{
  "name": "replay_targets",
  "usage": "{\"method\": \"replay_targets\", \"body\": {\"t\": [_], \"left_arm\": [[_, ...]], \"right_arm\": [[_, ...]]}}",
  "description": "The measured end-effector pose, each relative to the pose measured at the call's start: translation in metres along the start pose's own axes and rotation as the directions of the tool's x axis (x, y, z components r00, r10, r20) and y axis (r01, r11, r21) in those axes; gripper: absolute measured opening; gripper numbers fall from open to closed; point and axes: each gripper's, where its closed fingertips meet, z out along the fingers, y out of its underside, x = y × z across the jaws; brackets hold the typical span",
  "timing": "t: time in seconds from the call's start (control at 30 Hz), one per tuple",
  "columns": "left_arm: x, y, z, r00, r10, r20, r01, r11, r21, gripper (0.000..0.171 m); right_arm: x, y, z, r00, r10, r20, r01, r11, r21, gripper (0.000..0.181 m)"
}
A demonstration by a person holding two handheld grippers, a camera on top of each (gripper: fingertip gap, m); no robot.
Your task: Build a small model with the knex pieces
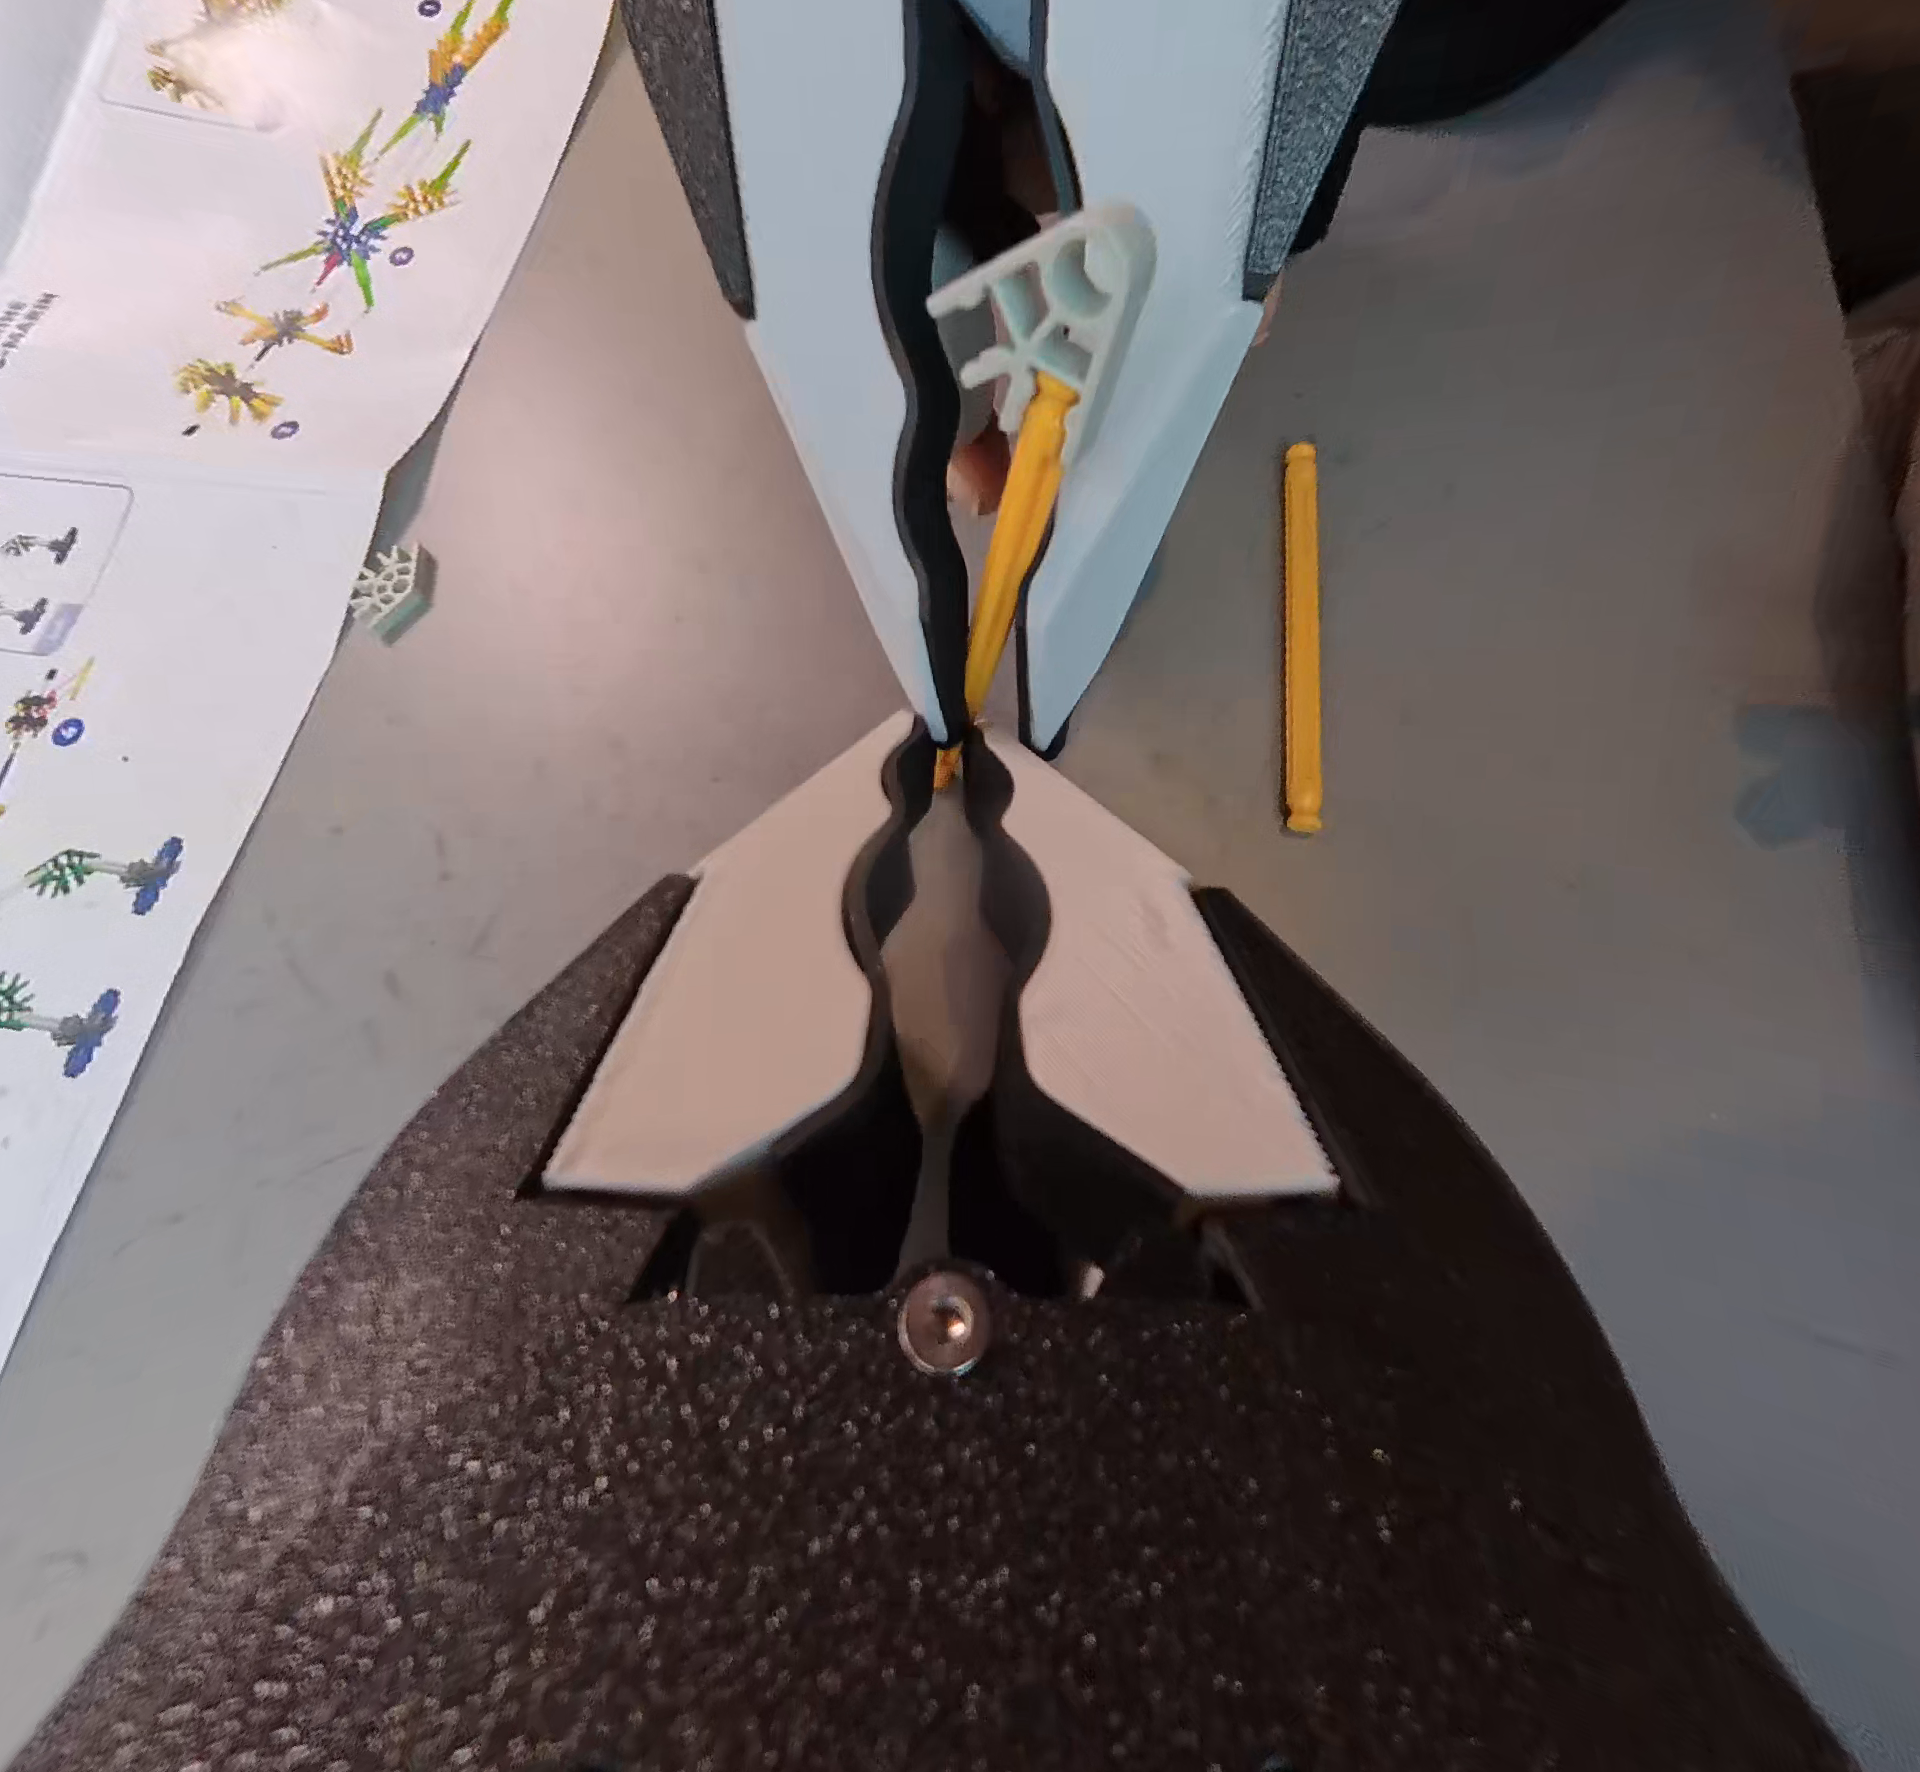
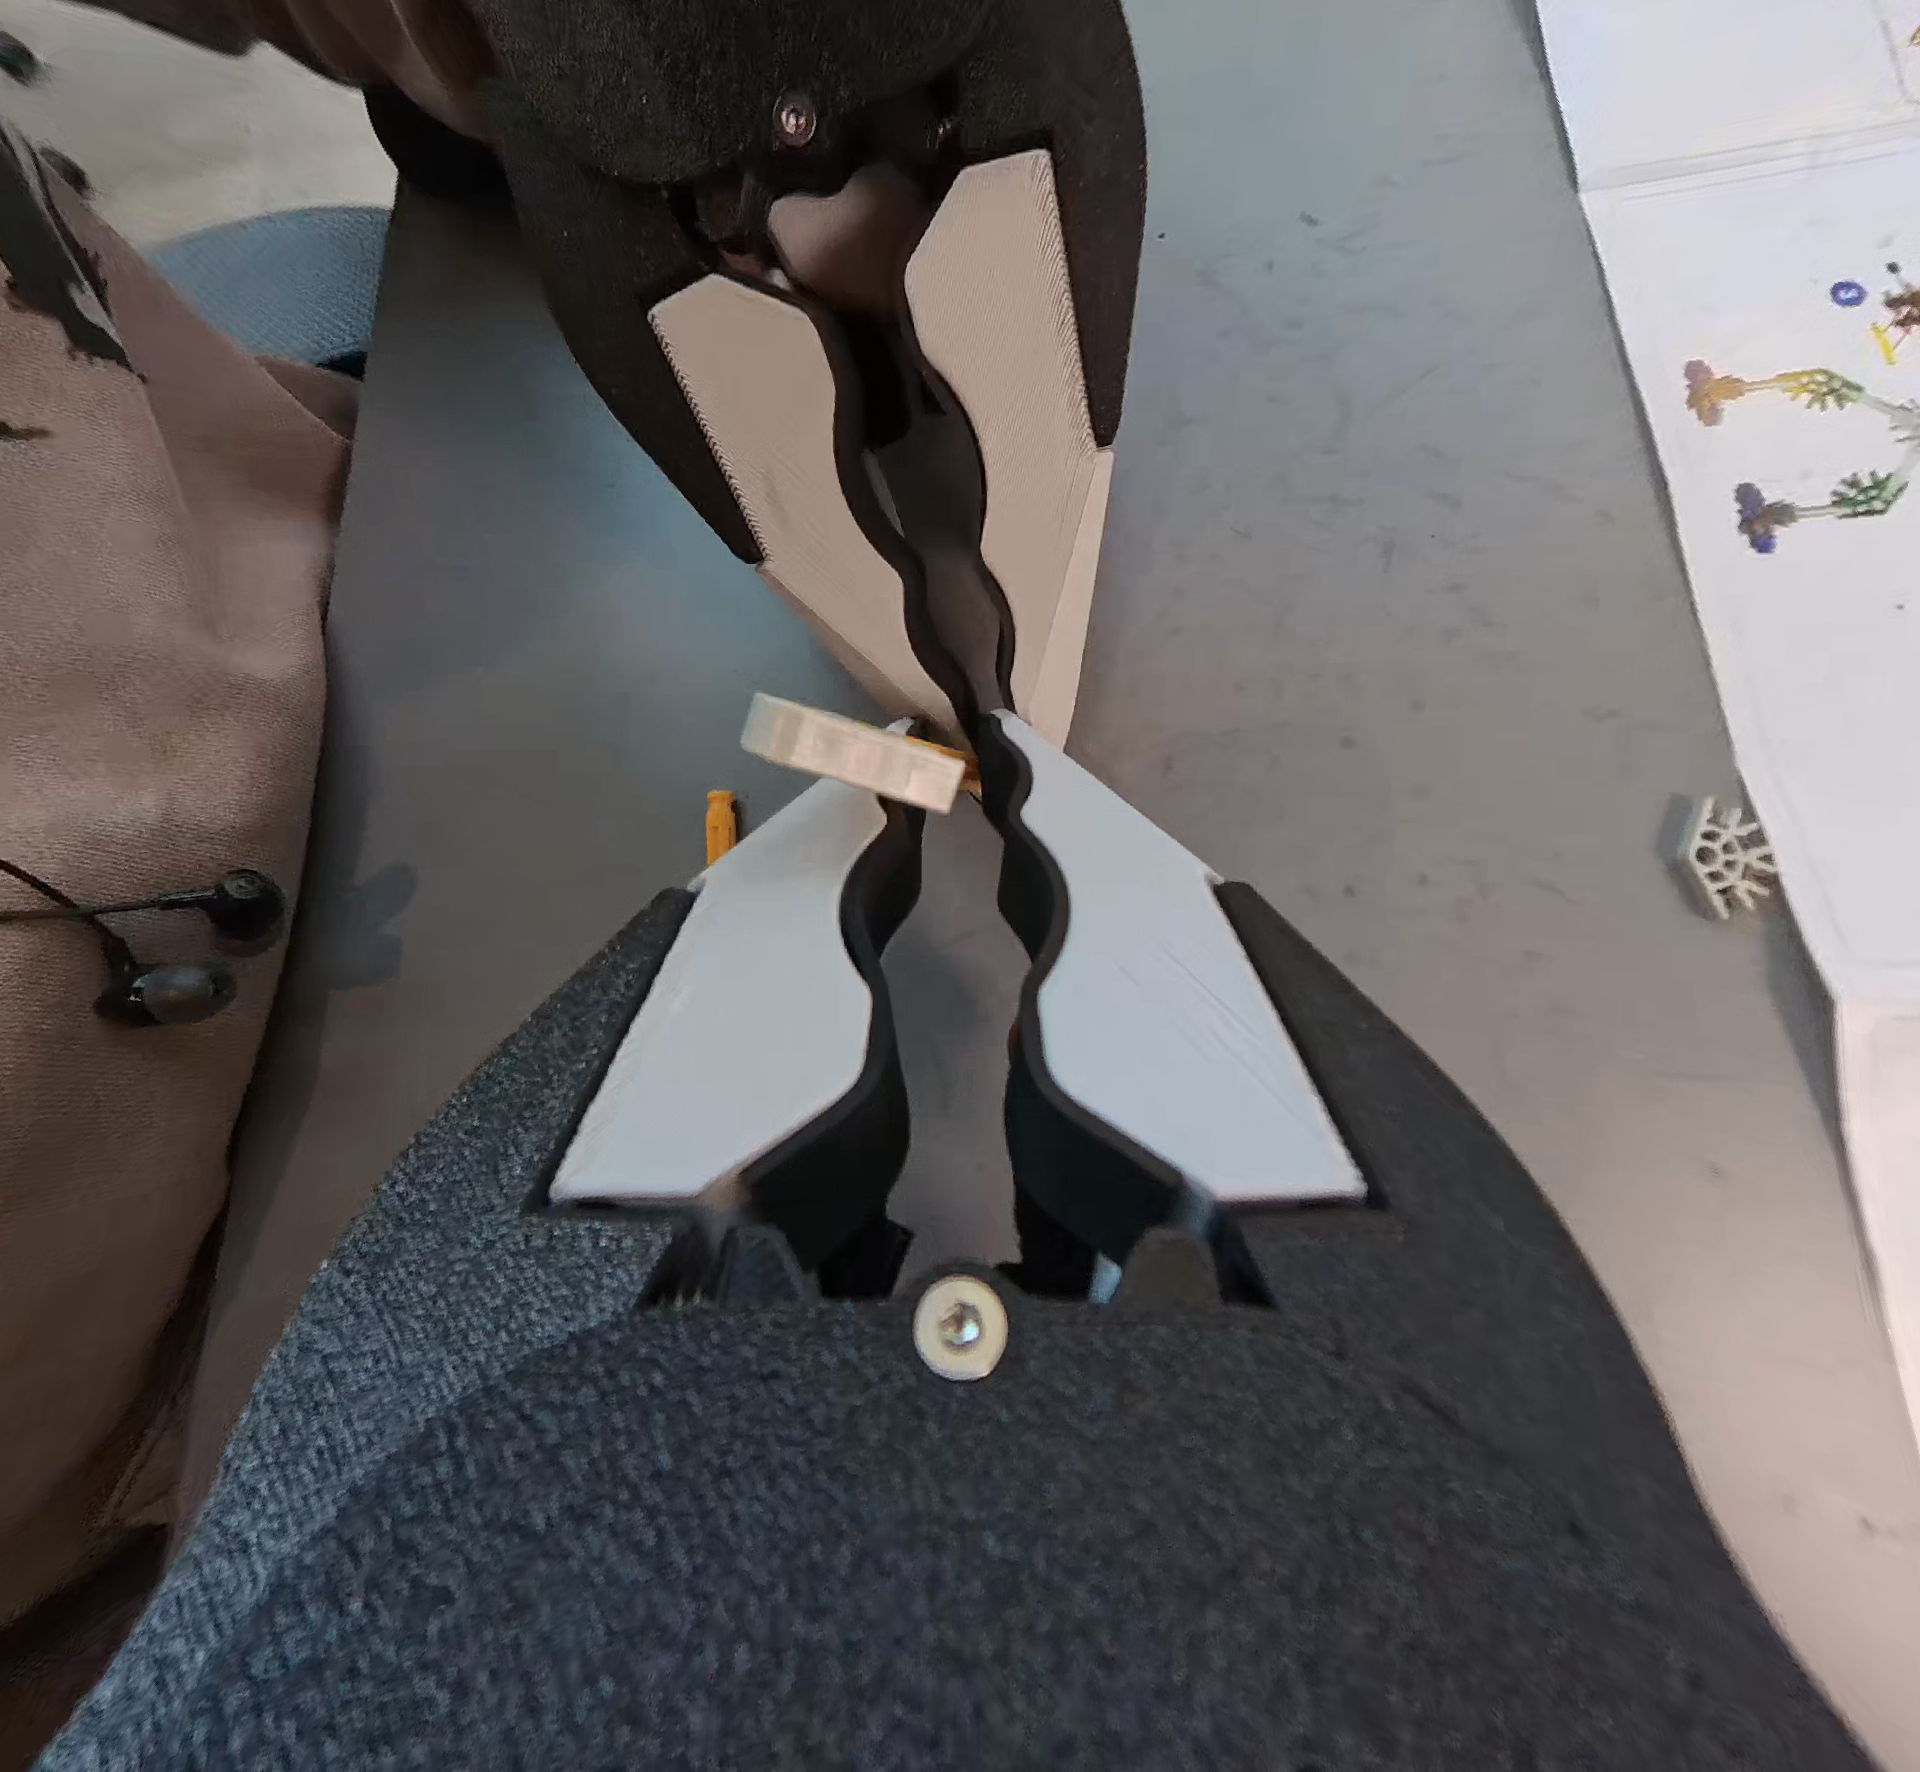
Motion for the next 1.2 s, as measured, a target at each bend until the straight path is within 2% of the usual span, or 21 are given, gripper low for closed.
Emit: {"method": "replay_targets", "body": {"t": [0.03,0.07,0.13,0.27,1.2], "left_arm": [[-0.001,-0.0005,0.0,0.999,0.029,0.027,-0.029,1.0,-0.002,0.004],[-0.0015,-0.001,0.0005,0.998,0.051,0.039,-0.051,0.999,-0.004,0.005],[-0.0016,-0.0027,0.0015,1.0,0.005,0.003,-0.005,1.0,-0.004,0.005],[-0.0023,-0.0034,0.002,1.0,-0.002,-0.002,0.002,1.0,0.001,0.005],[-0.0001,-0.0034,0.0008,1.0,0.012,-0.01,-0.012,1.0,0.005,0.007]], "right_arm": [[0.001,0.0003,-0.0005,0.996,-0.076,-0.045,0.075,0.997,-0.019,0.007],[0.0013,0.0006,-0.0013,0.994,-0.092,-0.054,0.091,0.995,-0.029,0.007],[0.0027,0.0007,-0.0033,0.998,-0.05,-0.038,0.05,0.999,-0.013,0.007],[0.0027,0.0003,-0.0041,0.998,-0.05,-0.037,0.051,0.999,0.004,0.008],[-0.0008,0.0011,-0.0048,0.998,-0.035,-0.044,0.036,0.999,0.032,0.01]]}}
